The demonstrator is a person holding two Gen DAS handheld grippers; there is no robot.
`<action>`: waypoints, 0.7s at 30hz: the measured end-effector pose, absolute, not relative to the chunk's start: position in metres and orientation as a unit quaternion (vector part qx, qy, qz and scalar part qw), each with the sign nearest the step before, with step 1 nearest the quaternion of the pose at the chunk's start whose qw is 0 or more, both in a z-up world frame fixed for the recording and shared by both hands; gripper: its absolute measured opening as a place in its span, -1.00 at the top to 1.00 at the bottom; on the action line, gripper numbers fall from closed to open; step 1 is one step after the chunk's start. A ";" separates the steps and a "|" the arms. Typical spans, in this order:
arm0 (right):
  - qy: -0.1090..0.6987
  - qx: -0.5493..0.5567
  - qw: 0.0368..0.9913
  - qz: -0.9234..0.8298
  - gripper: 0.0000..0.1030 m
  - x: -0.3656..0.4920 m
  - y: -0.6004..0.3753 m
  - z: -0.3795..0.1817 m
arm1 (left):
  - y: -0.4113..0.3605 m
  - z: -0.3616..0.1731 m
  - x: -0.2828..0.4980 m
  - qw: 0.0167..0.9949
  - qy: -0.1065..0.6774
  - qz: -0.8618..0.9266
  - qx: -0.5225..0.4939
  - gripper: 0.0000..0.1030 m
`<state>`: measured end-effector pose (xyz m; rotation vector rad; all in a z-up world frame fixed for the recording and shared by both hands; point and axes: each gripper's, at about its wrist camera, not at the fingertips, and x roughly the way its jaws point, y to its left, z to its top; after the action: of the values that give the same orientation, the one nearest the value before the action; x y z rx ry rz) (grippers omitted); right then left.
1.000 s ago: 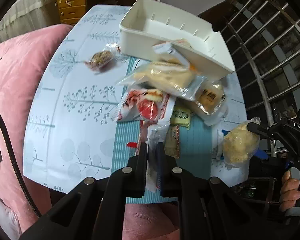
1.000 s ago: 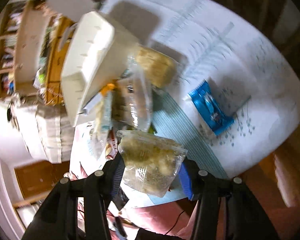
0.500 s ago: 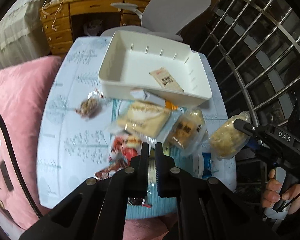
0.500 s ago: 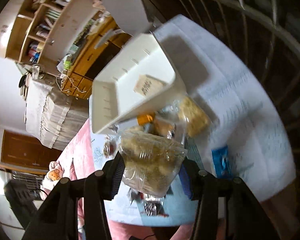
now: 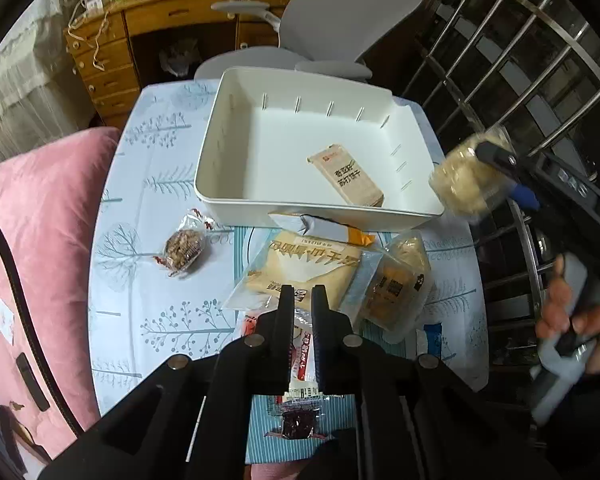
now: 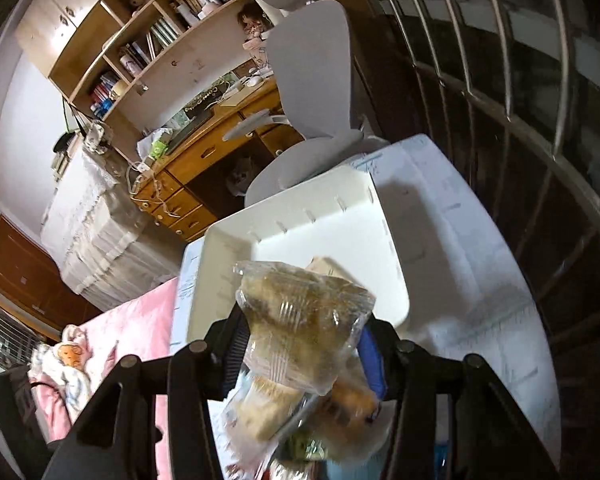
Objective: Organize snacks
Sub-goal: 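Carry the clear snack bag with the right gripper into the tray and release, then move the left gripper over the dark brown jerky packet while the right gripper approaches the blue candy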
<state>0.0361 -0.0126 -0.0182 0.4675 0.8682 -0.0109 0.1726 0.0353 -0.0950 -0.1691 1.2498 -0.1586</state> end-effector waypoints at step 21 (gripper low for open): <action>0.453 0.231 0.859 -0.054 -0.23 0.043 -0.026 -0.051 | 0.042 -0.128 0.160 0.768 0.634 -0.063 -0.070 0.44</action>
<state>0.0427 -0.0260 -0.0507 0.4849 0.9514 -0.1124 0.1600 0.0424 -0.1285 -0.1516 1.3756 -0.1361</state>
